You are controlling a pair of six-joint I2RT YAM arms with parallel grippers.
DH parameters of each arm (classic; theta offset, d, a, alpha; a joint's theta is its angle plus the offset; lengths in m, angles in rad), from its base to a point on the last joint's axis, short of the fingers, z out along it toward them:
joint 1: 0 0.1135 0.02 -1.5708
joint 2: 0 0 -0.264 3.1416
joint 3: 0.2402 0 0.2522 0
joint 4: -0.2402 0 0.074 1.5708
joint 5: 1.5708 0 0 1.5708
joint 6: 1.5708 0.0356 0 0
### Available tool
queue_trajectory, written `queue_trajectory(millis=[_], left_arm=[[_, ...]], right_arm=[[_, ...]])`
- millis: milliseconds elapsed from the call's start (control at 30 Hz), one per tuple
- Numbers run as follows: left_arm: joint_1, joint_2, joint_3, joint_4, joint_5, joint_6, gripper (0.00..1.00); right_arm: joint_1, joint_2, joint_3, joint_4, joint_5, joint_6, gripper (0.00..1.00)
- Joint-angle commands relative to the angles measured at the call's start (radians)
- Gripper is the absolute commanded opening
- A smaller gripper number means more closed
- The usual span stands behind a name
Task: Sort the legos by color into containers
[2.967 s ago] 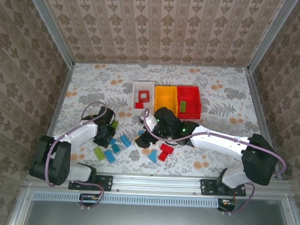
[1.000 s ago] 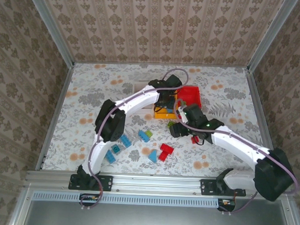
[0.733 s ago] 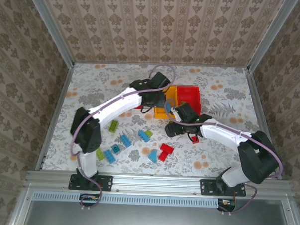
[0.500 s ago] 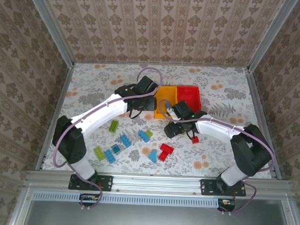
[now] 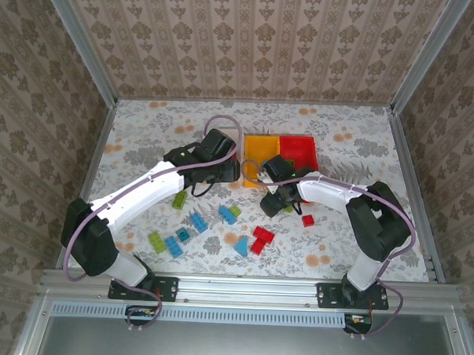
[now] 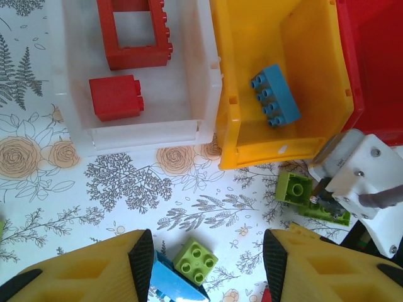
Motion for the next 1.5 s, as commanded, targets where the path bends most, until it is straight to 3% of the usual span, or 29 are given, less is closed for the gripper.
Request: queue_trajectory(millis=[0,167,367,633,933,1067,1200,1467], left_arm=[[0.005,-0.021,-0.005,0.005,0.007,-0.007,0.51],[0.006,-0.028,-0.011,0.007,0.005,-0.007,0.51],[0.006,-0.034,-0.024,0.018,0.002,-0.011,0.51],[0.007,-0.040,-0.033,0.034,0.001,-0.014,0.51],[-0.016,-0.106,-0.028,0.098,0.048,0.040,0.51],[-0.048,-0.077,0.031,0.115,0.074,0.084,0.52],[-0.070,-0.019,0.093,0.130,0.100,0.118,0.52],[-0.112,0.058,0.191,0.133,0.114,0.174,0.52]], right_arm=[[-0.007,0.044,0.020,-0.083,-0.006,-0.002,0.68],[-0.007,0.050,0.005,-0.108,-0.012,0.017,0.66],[-0.005,0.037,-0.018,-0.124,-0.013,0.028,0.55],[0.016,-0.008,-0.041,-0.137,-0.018,0.039,0.31],[0.011,-0.302,-0.081,-0.172,-0.017,0.108,0.26],[-0.105,-0.402,-0.062,-0.131,-0.056,0.179,0.25],[-0.218,-0.310,0.019,-0.049,-0.108,0.258,0.25],[-0.305,-0.077,0.177,0.009,-0.055,0.372,0.25]])
